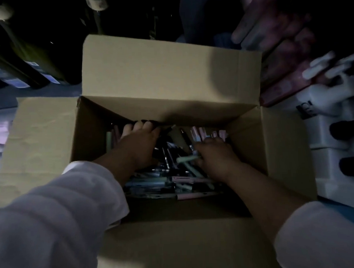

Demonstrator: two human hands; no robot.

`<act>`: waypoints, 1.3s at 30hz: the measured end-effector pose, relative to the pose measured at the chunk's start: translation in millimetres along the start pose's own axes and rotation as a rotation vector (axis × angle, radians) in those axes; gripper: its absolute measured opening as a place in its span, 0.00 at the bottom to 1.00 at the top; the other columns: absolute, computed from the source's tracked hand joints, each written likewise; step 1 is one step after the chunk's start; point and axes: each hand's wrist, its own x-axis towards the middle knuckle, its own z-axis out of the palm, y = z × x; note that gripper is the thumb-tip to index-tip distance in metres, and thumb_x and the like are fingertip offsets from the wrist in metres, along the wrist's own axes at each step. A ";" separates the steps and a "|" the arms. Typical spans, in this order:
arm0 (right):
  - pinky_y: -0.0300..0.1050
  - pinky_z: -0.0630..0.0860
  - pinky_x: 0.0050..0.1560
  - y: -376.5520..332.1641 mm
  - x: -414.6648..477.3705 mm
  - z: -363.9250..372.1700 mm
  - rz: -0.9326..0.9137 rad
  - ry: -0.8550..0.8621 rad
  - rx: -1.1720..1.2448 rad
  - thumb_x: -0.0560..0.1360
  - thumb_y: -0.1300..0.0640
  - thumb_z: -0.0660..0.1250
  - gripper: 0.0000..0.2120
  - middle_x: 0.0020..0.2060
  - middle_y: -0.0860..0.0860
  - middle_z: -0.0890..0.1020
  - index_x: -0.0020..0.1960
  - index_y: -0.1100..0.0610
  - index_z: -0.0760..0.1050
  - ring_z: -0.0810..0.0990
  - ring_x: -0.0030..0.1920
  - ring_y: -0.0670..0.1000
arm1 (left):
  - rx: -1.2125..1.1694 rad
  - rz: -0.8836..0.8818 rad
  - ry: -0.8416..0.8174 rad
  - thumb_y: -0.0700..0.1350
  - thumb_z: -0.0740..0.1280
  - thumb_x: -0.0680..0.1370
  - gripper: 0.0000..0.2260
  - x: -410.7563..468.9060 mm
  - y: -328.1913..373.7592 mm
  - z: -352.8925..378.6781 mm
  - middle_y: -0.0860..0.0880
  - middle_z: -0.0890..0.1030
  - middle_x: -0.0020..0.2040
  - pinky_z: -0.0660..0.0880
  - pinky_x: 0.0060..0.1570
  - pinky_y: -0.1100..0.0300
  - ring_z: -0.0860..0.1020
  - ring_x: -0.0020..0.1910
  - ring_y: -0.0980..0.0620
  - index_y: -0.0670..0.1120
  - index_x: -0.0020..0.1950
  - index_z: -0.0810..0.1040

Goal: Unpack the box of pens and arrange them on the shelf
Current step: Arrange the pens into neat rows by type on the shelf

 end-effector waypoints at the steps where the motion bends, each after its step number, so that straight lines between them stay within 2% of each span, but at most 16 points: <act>1: 0.49 0.65 0.63 -2.5 2.2 0.9 0.035 0.053 0.086 0.77 0.50 0.64 0.18 0.66 0.57 0.71 0.67 0.51 0.70 0.67 0.66 0.59 | 0.016 -0.023 0.007 0.62 0.71 0.68 0.37 -0.6 0.5 0.9 0.44 0.66 0.65 0.62 0.61 0.48 0.64 0.64 0.41 0.48 0.71 0.65; 3: 0.49 0.65 0.67 -6.4 5.5 2.6 0.108 0.143 0.230 0.78 0.53 0.64 0.23 0.67 0.58 0.69 0.71 0.53 0.66 0.66 0.67 0.58 | -0.004 -0.059 -0.005 0.63 0.71 0.67 0.34 -1.9 -0.5 2.8 0.43 0.66 0.64 0.62 0.62 0.48 0.64 0.64 0.41 0.47 0.67 0.69; 6: 0.51 0.59 0.72 -6.2 8.1 3.4 0.157 0.204 0.305 0.76 0.59 0.64 0.26 0.68 0.58 0.69 0.73 0.53 0.62 0.63 0.70 0.58 | -0.047 -0.061 -0.018 0.63 0.71 0.68 0.32 0.6 -4.5 4.9 0.43 0.67 0.64 0.63 0.63 0.49 0.65 0.64 0.41 0.46 0.65 0.69; 9: 0.48 0.59 0.71 -6.2 9.1 3.9 0.150 0.198 0.360 0.76 0.64 0.62 0.31 0.70 0.56 0.67 0.76 0.49 0.56 0.59 0.71 0.58 | -0.031 -0.059 -0.061 0.63 0.69 0.70 0.30 4.4 -6.2 5.2 0.43 0.70 0.64 0.63 0.64 0.49 0.67 0.64 0.42 0.47 0.64 0.71; 12: 0.52 0.56 0.74 -8.5 5.0 4.6 0.121 0.176 0.390 0.77 0.66 0.60 0.35 0.74 0.55 0.63 0.77 0.45 0.50 0.54 0.75 0.59 | -0.069 -0.059 -0.092 0.61 0.69 0.71 0.29 5.6 -5.8 -1.6 0.43 0.70 0.63 0.65 0.62 0.50 0.67 0.64 0.41 0.46 0.66 0.71; 16: 0.55 0.57 0.74 -14.7 -4.9 -3.7 0.093 0.251 0.469 0.76 0.70 0.57 0.36 0.73 0.54 0.64 0.77 0.44 0.52 0.58 0.74 0.56 | -0.167 -0.021 -0.008 0.52 0.66 0.77 0.18 3.7 -8.5 -14.6 0.42 0.74 0.60 0.71 0.52 0.55 0.72 0.59 0.42 0.44 0.62 0.73; 18: 0.55 0.58 0.73 -19.1 -10.0 -12.1 0.071 0.312 0.502 0.75 0.71 0.58 0.35 0.72 0.53 0.66 0.76 0.46 0.55 0.63 0.72 0.54 | -0.222 -0.013 0.014 0.48 0.64 0.78 0.13 -1.4 -11.9 -22.3 0.42 0.78 0.57 0.70 0.46 0.57 0.75 0.55 0.43 0.43 0.59 0.73; 20: 0.50 0.60 0.73 -22.5 -17.6 -20.4 0.038 0.357 0.522 0.75 0.71 0.58 0.35 0.72 0.51 0.66 0.76 0.46 0.56 0.64 0.71 0.53 | -0.272 -0.007 0.006 0.47 0.63 0.79 0.12 -8.7 -14.4 -30.4 0.42 0.78 0.55 0.67 0.41 0.58 0.76 0.52 0.44 0.43 0.58 0.72; 23: 0.39 0.62 0.65 -26.0 -33.9 -33.3 0.015 0.354 0.534 0.77 0.69 0.58 0.36 0.73 0.49 0.64 0.76 0.43 0.53 0.64 0.70 0.51 | -0.393 -0.019 -0.002 0.47 0.64 0.79 0.11 -22.2 -15.9 -44.7 0.42 0.78 0.52 0.65 0.38 0.59 0.75 0.47 0.46 0.43 0.58 0.71; 26: 0.39 0.65 0.62 -31.4 -54.5 -51.0 -0.001 0.358 0.590 0.78 0.67 0.59 0.39 0.73 0.46 0.63 0.76 0.38 0.45 0.65 0.69 0.48 | -0.520 -0.058 -0.015 0.47 0.65 0.78 0.12 -37.8 -15.0 -59.7 0.44 0.79 0.51 0.73 0.43 0.59 0.77 0.48 0.46 0.44 0.58 0.72; 29: 0.42 0.72 0.55 -37.0 -73.4 -74.9 0.026 0.402 0.765 0.78 0.67 0.58 0.42 0.66 0.44 0.68 0.75 0.34 0.40 0.71 0.59 0.45 | -0.691 -0.117 -0.009 0.46 0.67 0.77 0.09 -56.4 -13.6 -80.4 0.47 0.79 0.45 0.74 0.43 0.57 0.78 0.46 0.46 0.45 0.55 0.74; 31: 0.44 0.76 0.51 -39.3 -81.5 -89.7 0.040 0.456 0.875 0.78 0.68 0.58 0.40 0.59 0.43 0.74 0.75 0.36 0.44 0.75 0.49 0.47 | -0.846 -0.154 0.001 0.45 0.67 0.77 0.03 -70.7 -10.2 -97.8 0.47 0.78 0.41 0.74 0.42 0.55 0.78 0.42 0.47 0.48 0.49 0.75; 33: 0.41 0.76 0.44 -43.4 -89.8 -105.6 0.066 0.494 1.042 0.76 0.70 0.57 0.32 0.54 0.44 0.79 0.73 0.44 0.58 0.78 0.43 0.47 | -0.970 -0.183 0.016 0.45 0.66 0.78 0.02 -87.4 -4.6 -117.1 0.47 0.78 0.40 0.72 0.40 0.57 0.77 0.41 0.48 0.51 0.49 0.75; 34: 0.40 0.75 0.42 -46.1 -94.2 -113.4 0.094 0.500 1.120 0.76 0.71 0.56 0.24 0.52 0.46 0.80 0.66 0.49 0.66 0.79 0.41 0.46 | -1.046 -0.201 0.020 0.45 0.66 0.78 0.03 -94.9 -1.1 -125.8 0.45 0.79 0.42 0.72 0.41 0.57 0.78 0.42 0.47 0.50 0.52 0.76; 36: 0.41 0.75 0.45 -51.7 -107.5 -131.0 0.157 0.492 1.269 0.77 0.72 0.56 0.16 0.47 0.48 0.81 0.53 0.51 0.69 0.80 0.40 0.45 | -1.205 -0.232 0.026 0.45 0.66 0.79 0.05 -110.8 7.9 -145.4 0.42 0.80 0.45 0.72 0.41 0.56 0.78 0.43 0.43 0.47 0.54 0.77; 39: 0.41 0.76 0.45 -54.9 -129.9 -151.6 0.225 0.432 1.472 0.78 0.71 0.57 0.13 0.42 0.51 0.80 0.48 0.53 0.71 0.81 0.40 0.48 | -1.363 -0.255 0.019 0.44 0.65 0.79 0.04 -136.4 25.7 -177.4 0.45 0.74 0.37 0.68 0.36 0.58 0.71 0.35 0.49 0.46 0.45 0.75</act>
